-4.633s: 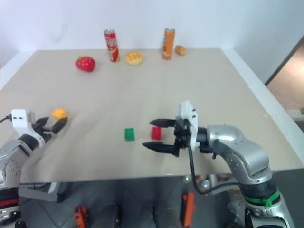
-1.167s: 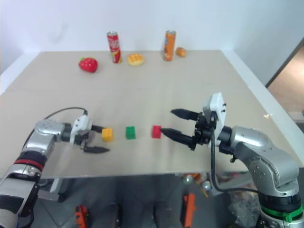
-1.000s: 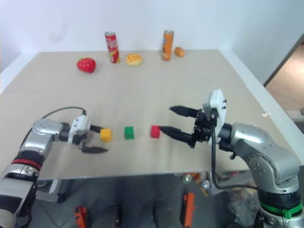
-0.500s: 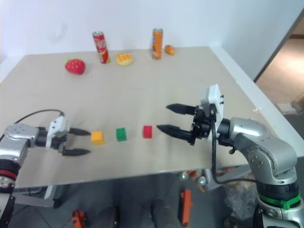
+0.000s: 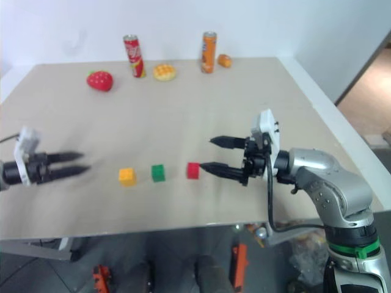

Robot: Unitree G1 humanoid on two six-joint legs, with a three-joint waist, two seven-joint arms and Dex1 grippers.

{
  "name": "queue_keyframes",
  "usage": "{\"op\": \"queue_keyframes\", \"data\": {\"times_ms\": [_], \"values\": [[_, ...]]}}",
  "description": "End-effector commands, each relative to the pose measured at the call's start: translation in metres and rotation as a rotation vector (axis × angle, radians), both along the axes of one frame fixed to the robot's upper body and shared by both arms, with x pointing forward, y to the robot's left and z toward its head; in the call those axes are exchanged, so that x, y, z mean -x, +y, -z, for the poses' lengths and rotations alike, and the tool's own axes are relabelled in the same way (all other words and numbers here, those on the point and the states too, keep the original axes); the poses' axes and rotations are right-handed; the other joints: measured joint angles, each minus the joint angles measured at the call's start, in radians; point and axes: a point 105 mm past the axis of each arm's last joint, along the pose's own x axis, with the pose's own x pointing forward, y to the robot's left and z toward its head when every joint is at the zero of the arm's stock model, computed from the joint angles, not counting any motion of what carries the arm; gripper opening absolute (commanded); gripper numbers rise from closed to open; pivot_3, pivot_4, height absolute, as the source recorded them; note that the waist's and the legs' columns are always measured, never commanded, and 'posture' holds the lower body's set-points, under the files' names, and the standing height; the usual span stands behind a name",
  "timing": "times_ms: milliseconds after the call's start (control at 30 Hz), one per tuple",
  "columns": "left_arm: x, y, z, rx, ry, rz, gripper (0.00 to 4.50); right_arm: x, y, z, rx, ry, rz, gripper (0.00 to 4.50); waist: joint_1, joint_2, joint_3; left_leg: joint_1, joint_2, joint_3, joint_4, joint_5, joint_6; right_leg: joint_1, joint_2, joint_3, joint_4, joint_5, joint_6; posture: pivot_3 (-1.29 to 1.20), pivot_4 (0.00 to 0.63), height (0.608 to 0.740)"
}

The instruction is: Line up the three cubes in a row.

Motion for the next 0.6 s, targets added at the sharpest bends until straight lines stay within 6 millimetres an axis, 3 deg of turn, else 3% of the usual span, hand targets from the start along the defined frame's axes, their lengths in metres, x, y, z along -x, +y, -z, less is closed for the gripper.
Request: {"op": "queue_keyframes", "data": {"times_ms": [33, 133, 267, 367, 600], "values": [[-0.016, 0.017, -0.022, 0.013, -0.135, -0.313, 4.26, -0.007, -0.002, -0.005, -0.013, -0.056, 0.062, 4.16, 0.004, 0.000, 0.000, 0.000, 0.000, 0.000, 0.001, 0.000, 0.000, 0.001, 0.000, 0.000, 0.000, 0.001, 0.001, 0.00, 0.150, 0.740], [-0.012, 0.018, -0.006, 0.003, -0.104, -0.464, 4.26, -0.019, -0.008, 0.002, -0.051, -0.047, 0.194, 4.16, 0.003, -0.001, 0.000, -0.001, -0.001, 0.001, 0.001, 0.000, -0.001, 0.001, -0.002, 0.002, -0.001, 0.002, 0.003, 0.00, 0.150, 0.740], [0.007, 0.010, 0.020, 0.081, -0.052, -0.496, 4.26, -0.028, -0.014, 0.017, -0.104, -0.045, 0.380, 4.16, 0.004, -0.001, -0.001, -0.001, -0.001, 0.002, 0.001, 0.000, -0.001, 0.000, -0.002, 0.002, -0.001, 0.002, 0.003, 0.00, 0.150, 0.740], [0.020, 0.002, 0.043, 0.094, -0.017, -0.530, 4.26, -0.046, -0.034, 0.025, -0.158, -0.050, 0.629, 4.16, 0.006, -0.001, -0.001, -0.001, -0.001, 0.001, 0.000, 0.000, -0.002, 0.000, -0.002, 0.002, -0.001, 0.002, 0.003, 0.00, 0.150, 0.740], [0.034, -0.014, 0.062, 0.129, 0.012, -0.508, 4.26, -0.065, -0.080, 0.041, -0.124, -0.109, 0.974, 4.16, 0.006, -0.003, -0.002, -0.001, -0.006, 0.002, 0.001, 0.010, -0.018, 0.001, -0.006, 0.003, -0.002, 0.006, 0.004, 0.00, 0.150, 0.740]]}}
